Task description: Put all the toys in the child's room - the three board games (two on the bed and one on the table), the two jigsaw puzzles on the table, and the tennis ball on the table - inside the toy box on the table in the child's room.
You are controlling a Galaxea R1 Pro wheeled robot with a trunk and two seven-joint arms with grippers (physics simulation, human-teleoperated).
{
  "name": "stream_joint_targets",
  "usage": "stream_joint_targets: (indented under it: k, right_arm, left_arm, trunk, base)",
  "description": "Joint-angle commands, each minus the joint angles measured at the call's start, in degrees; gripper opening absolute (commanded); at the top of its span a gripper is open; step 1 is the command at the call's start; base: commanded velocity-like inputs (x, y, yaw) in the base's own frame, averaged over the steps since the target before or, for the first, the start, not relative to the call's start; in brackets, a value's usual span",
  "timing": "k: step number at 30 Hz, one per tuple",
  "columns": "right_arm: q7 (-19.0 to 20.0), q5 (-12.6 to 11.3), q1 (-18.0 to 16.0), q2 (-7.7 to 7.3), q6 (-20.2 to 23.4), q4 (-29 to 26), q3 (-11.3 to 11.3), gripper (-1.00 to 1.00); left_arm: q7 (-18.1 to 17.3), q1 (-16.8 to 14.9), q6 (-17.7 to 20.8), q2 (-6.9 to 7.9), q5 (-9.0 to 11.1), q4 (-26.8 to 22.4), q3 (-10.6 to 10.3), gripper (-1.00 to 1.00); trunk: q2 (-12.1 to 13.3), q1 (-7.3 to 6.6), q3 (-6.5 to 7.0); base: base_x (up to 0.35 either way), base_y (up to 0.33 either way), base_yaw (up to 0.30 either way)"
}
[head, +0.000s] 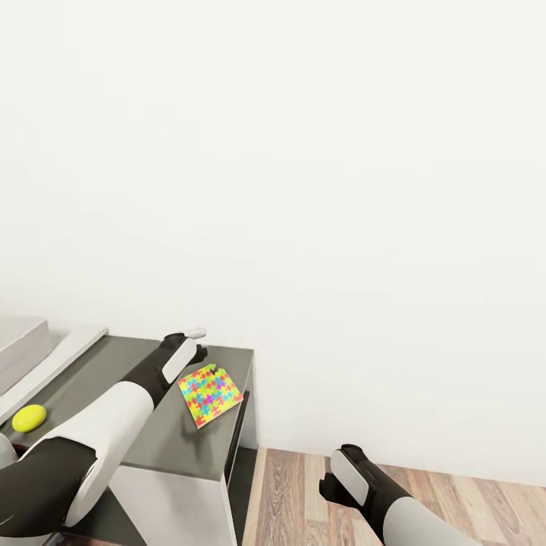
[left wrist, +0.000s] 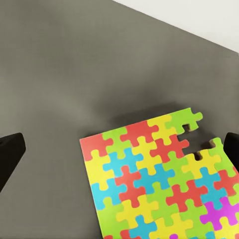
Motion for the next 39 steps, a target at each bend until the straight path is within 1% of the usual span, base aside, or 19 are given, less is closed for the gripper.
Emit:
stream_joint_targets:
  k: [1,19,23,26,28,32,35,38,39]
  right_arm:
    - [-0.49,-0.56,-0.06,-0.05,0.12,-0.08,0.43,1.00]
    - [-0.50,-0.56,-0.06,-0.03,0.12,-0.08,0.43,1.00]
    - [-0.51,-0.56,-0.06,-0.04,0.12,-0.08,0.43,1.00]
    - [-0.49,-0.56,-0.06,-0.04,0.12,-0.08,0.43,1.00]
    - [-0.49,-0.56,-0.06,-0.04,0.12,-0.08,0.43,1.00]
    - [-0.49,-0.56,-0.06,-0.04,0.12,-0.08,0.43,1.00]
    - [-0.49,-0.56,-0.06,-0.04,0.12,-0.08,0.43,1.00]
    - [-0.49,-0.56,-0.06,-0.04,0.12,-0.08,0.43,1.00]
    - [-0.49,-0.56,-0.06,-0.04,0.12,-0.08,0.43,1.00]
  left_arm:
    - [0.49,-0.02,0.15,0.09,0.57,-0.11,-0.48,1.00]
    - [0.39,0.03,0.25,0.09,0.64,-0.11,-0.48,1.00]
    - [-0.18,0.03,0.41,0.13,0.72,-0.11,-0.48,1.00]
    - [-1.65,0.03,0.61,0.16,0.81,-0.11,-0.48,1.00]
    - [-3.31,0.03,0.83,0.20,0.90,-0.11,-0.46,1.00]
    - [-7.30,0.03,1.76,0.34,1.05,-0.11,-0.48,1.00]
    - [-9.05,0.03,2.12,0.42,0.96,-0.11,-0.45,1.00]
    - [-9.79,0.03,2.29,0.48,0.91,-0.11,-0.42,1.00]
    - [-9.83,0.03,2.30,0.47,0.82,-0.11,-0.41,1.00]
  trunk:
    - [-0.46,0.23,-0.25]
    - [-7.68,4.18,-3.48]
    - [-9.28,5.06,-4.20]
    - [-10.49,5.72,-4.74]
    - [-11.29,6.16,-5.10]
    - [-11.29,6.16,-5.10]
    - [-11.29,6.16,-5.10]
    - [-11.29,6.16,-5.10]
    - [-11.69,6.38,-5.28]
  base:
    - [0.000,0.000,0.000]
    - [0.000,0.000,0.000]
    - [0.000,0.000,0.000]
    - [0.000,0.000,0.000]
    - [0.000,0.000,0.000]
    - [0.000,0.000,0.000]
    - [0.000,0.000,0.000]
    - [0.000,0.000,0.000]
    - [0.000,0.000,0.000]
